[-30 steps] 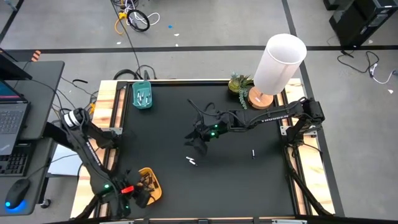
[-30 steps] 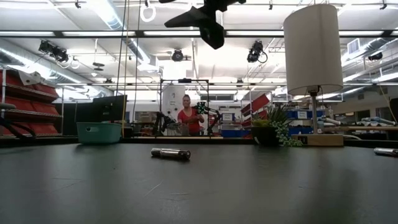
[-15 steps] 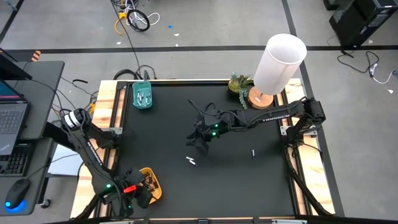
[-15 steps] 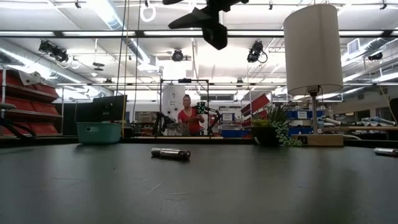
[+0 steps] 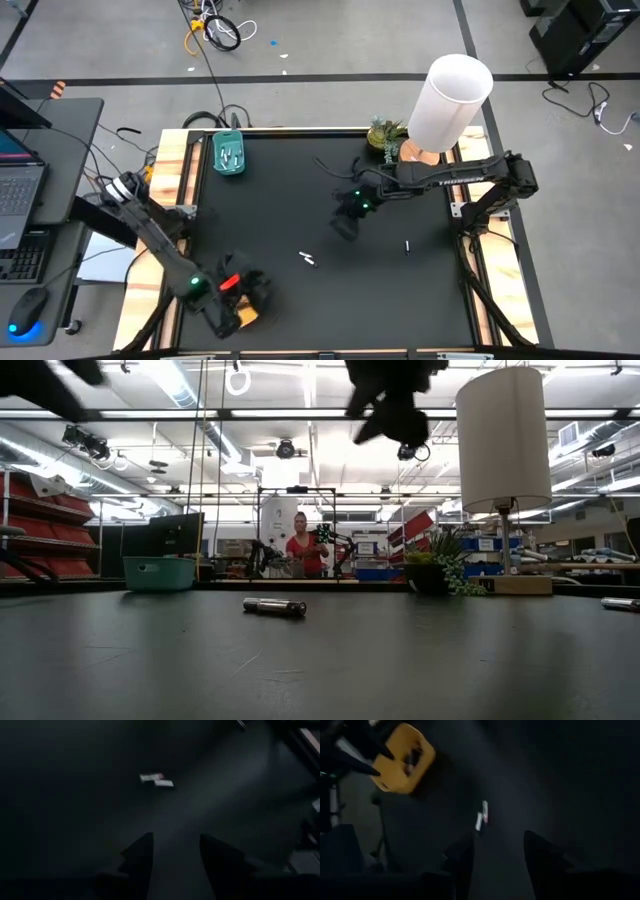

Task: Sort batteries
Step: Put the silver battery into the blue bin

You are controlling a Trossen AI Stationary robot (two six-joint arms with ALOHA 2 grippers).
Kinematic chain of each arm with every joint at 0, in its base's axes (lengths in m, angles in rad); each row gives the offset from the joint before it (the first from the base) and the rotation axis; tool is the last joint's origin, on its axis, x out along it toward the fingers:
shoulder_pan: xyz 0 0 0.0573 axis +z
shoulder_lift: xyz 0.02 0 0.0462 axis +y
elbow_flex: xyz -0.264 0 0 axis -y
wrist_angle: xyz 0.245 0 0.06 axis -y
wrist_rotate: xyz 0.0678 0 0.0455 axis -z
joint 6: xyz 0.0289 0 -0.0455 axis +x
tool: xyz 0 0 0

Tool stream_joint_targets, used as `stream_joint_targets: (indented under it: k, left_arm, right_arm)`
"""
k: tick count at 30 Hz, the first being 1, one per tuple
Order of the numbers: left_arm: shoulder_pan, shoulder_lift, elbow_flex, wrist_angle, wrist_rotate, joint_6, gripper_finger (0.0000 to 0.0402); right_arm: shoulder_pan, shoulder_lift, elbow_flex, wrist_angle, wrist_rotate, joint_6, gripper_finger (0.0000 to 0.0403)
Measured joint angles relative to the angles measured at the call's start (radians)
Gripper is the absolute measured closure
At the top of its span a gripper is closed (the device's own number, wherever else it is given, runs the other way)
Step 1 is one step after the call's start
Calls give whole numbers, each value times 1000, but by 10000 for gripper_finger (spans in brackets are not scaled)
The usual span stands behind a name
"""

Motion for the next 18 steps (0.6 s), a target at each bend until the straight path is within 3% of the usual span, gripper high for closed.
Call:
stream_joint_targets:
  k: [5,12,18]
  left_arm:
    - [115,0,0,17,10,98,229]
    - [211,0,0,193,26,358,239]
    - [245,0,0,333,7,519,240]
  right_arm:
    - [54,-18,-57,-102,16,44,253]
    - [178,-91,-185,-400,169,203,274]
    - [253,-317,-449,-308,144,512,277]
